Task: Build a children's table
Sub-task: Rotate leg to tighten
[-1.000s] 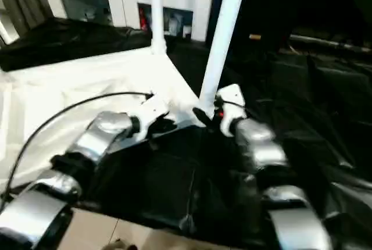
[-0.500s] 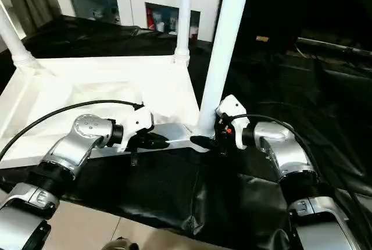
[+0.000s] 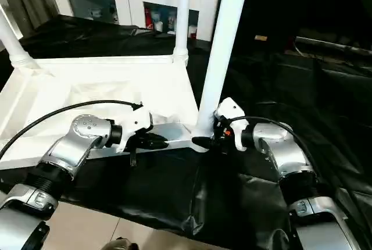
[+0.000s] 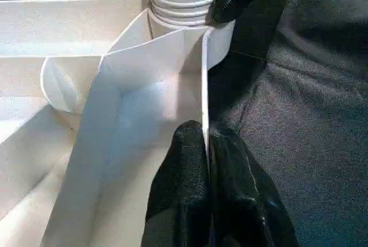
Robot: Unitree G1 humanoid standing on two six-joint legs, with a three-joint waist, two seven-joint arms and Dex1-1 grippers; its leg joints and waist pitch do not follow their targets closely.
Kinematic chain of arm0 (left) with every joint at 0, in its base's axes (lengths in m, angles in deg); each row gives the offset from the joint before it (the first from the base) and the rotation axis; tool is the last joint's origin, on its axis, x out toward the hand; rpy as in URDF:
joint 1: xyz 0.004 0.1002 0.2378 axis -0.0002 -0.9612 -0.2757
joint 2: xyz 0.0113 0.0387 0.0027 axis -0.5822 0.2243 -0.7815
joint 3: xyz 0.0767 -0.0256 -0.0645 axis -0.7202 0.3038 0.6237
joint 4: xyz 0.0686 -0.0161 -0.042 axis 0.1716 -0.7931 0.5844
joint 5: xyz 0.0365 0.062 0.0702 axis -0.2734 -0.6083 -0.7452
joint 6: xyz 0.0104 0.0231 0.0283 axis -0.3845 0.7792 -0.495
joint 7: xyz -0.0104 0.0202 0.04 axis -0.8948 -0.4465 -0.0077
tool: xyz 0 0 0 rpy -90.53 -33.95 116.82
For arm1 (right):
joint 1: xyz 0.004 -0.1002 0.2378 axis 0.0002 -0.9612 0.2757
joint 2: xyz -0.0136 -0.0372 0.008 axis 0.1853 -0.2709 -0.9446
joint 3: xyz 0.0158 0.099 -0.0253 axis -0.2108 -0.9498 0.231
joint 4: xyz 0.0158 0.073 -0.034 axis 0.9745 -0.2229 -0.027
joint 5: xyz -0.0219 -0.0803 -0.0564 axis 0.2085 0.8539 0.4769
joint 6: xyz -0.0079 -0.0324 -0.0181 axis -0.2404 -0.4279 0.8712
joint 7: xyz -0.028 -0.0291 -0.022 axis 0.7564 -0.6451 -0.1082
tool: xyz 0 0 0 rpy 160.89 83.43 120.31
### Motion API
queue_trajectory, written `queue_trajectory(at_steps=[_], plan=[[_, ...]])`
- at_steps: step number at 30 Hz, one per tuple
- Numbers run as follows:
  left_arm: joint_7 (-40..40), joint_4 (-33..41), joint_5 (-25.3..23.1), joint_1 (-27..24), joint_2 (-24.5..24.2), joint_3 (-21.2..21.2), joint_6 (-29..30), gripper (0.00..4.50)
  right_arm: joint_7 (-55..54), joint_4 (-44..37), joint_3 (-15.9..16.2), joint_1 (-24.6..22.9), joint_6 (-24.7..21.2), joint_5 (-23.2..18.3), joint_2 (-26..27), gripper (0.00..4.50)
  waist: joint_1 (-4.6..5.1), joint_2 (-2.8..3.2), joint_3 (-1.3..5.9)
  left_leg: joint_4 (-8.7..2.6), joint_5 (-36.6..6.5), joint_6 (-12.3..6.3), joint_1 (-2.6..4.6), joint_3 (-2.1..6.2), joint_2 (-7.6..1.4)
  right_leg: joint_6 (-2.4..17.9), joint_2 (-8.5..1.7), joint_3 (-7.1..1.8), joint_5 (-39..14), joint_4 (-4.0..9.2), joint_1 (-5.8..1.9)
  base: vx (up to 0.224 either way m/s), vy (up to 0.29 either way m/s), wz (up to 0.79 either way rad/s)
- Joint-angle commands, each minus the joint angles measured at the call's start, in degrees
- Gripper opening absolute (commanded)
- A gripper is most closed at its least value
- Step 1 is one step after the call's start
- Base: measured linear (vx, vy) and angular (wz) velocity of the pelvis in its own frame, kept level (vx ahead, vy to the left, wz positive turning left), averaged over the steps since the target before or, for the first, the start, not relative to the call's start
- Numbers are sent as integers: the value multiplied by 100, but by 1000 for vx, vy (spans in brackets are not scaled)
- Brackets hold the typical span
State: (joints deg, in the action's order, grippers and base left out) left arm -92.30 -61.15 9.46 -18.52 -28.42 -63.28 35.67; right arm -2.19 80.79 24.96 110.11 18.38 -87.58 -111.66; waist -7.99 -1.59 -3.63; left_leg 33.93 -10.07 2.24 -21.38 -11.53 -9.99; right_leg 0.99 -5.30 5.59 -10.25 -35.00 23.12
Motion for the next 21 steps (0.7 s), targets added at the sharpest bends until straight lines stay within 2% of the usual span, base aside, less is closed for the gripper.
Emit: queue_trajectory(at_steps=[1,5,8,9,10,11,12,13,14,15,16,18,19,21], plan=[[-176,305,340,-7,103,53,-47,0,23,-68,4,-50,5,-8,36,290,8,-90,406,-384,-1074,-314,79,172,-388,1124,-483,-353,-1473,436,-283,0,0,0],[-103,262,292,-17,101,45,-42,0,-147,0,-53,-80,-36,-38,158,279,12,-84,409,-383,-1044,-316,75,173,-388,1149,-480,-353,-1400,426,-286,0,0,0],[469,-85,83,124,224,105,-79,0,-779,315,-228,12,-144,2,397,277,51,-83,405,-394,-1141,-239,86,182,-379,1142,-484,-345,-1539,448,-278,0,0,0],[871,-373,-9,251,339,180,-115,0,-1309,597,-384,121,-250,16,588,277,65,-84,401,-395,-1162,-221,87,181,-373,1129,-481,-346,-1597,455,-274,0,0,0],[871,-373,-9,251,339,180,-115,0,-1309,597,-384,121,-250,16,588,276,92,-76,387,-406,-1221,-185,90,184,-367,1120,-473,-345,-1706,472,-260,0,0,0],[1513,-837,-152,508,533,257,-33,0,-2304,1021,-678,315,-381,-27,975,276,112,-93,388,-413,-1357,-109,103,201,-369,1055,-491,-336,-1941,500,-275,0,0,0],[1513,-837,-152,508,533,257,-33,0,-2304,1021,-678,315,-381,-27,975,276,148,-66,382,-423,-1429,-7,136,204,-368,1039,-480,-343,-2062,514,-234,0,0,0],[2043,-1160,-219,720,721,335,111,0,-3154,1326,-901,469,-454,-57,1277,276,166,-77,398,-430,-1429,38,106,227,-377,1004,-504,-337,-2056,501,-282,0,0,0],[2076,-1178,-222,733,733,340,121,0,-3205,1343,-914,478,-456,-59,1295,275,182,-60,397,-430,-1416,32,105,211,-370,1022,-496,-353,-1991,497,-247,0,0,0],[2591,-1463,-181,948,1004,467,364,0,-4140,1647,-1135,623,-427,-81,1621,275,192,-63,393,-433,-1437,92,132,212,-371,1043,-499,-357,-1949,500,-234,0,0,0],[2723,-1544,-160,1009,1093,501,442,0,-4421,1736,-1202,662,-401,-92,1727,275,188,-59,405,-430,-1391,147,140,216,-368,1072,-510,-355,-1883,488,-243,0,0,0],[2885,-1631,-160,1066,1184,514,465,0,-4576,1802,-1223,693,-362,-77,1835,275,183,-64,408,-419,-1331,100,128,204,-360,1075,-508,-356,-1747,487,-256,0,0,0],[3050,-1766,-180,1145,1326,499,473,0,-4864,1912,-1222,750,-277,0,2002,275,154,-56,421,-402,-1229,-7,142,172,-354,1117,-497,-371,-1446,473,-245,0,0,0],[3120,-1880,-208,1204,1451,467,452,0,-5048,2038,-1186,816,-195,91,2115,275,141,-56,436,-403,-1054,-85,106,177,-344,1158,-489,-361,-1200,436,-284,0,0,0]])
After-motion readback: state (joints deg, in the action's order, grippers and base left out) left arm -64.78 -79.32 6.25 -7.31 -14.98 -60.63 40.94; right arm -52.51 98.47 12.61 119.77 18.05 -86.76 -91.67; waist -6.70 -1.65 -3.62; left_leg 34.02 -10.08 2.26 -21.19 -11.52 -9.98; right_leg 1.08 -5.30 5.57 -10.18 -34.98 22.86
